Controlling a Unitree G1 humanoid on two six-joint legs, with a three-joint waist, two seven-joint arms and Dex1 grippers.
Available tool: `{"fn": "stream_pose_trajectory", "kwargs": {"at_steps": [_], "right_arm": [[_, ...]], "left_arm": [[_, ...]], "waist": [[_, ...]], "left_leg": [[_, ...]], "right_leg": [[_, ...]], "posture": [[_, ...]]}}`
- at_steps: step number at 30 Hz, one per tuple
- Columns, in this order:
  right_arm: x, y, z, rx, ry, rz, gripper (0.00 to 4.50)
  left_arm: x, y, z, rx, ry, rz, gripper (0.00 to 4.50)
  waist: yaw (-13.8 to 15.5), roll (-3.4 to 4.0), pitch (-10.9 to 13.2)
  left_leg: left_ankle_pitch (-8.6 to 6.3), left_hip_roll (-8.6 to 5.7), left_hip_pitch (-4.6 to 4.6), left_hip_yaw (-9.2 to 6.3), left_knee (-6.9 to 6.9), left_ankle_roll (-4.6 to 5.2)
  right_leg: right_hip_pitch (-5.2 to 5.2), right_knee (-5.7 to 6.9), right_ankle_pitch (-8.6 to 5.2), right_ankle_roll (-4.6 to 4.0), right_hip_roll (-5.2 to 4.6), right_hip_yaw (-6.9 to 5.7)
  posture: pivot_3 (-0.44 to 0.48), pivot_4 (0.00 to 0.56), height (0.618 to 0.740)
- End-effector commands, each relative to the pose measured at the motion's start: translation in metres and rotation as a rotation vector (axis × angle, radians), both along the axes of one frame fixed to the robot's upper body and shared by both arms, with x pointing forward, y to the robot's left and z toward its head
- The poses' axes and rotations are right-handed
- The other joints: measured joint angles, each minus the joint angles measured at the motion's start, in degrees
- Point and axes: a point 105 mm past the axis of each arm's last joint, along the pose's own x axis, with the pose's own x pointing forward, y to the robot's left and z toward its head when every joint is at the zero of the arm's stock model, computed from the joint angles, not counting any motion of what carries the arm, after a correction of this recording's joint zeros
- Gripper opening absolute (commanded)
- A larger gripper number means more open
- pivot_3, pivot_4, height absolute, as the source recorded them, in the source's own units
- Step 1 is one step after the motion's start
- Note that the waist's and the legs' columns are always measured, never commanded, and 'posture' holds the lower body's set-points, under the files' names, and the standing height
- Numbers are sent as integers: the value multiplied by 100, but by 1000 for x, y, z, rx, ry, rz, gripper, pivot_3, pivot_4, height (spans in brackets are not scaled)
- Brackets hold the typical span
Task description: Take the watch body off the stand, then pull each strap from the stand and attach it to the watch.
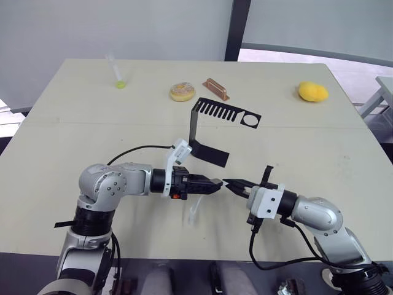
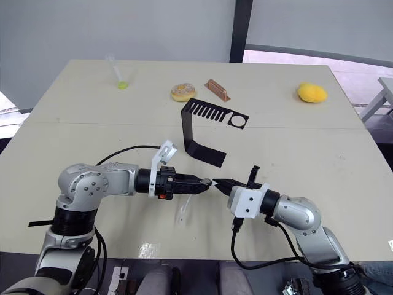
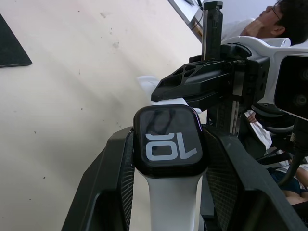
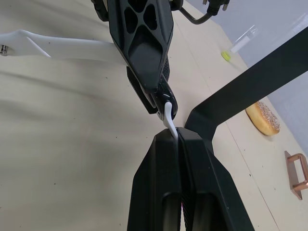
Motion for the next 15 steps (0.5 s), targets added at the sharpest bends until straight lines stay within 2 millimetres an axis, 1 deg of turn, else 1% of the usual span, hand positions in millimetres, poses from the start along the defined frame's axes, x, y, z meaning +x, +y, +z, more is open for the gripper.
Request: {"fn": "stream_pose_trajectory", "kwargs": {"at_steps": [1, 15], "right_arm": [[-16, 27, 13, 50, -43, 135, 0], [-16, 30, 13, 57, -43, 143, 0]], "left_arm": [[-24, -29, 16, -69, -45, -167, 1583], [-25, -29, 17, -67, -47, -165, 1583]], "waist": [[0, 0, 0], [0, 0, 0]], "left_leg": [[0, 0, 0, 0, 0, 0], [0, 0, 0, 0, 0, 0]], "right_leg": [[0, 0, 0, 0, 0, 0], [0, 0, 0, 0, 0, 0]], "posture": [[0, 150, 740], [0, 150, 740]]}}
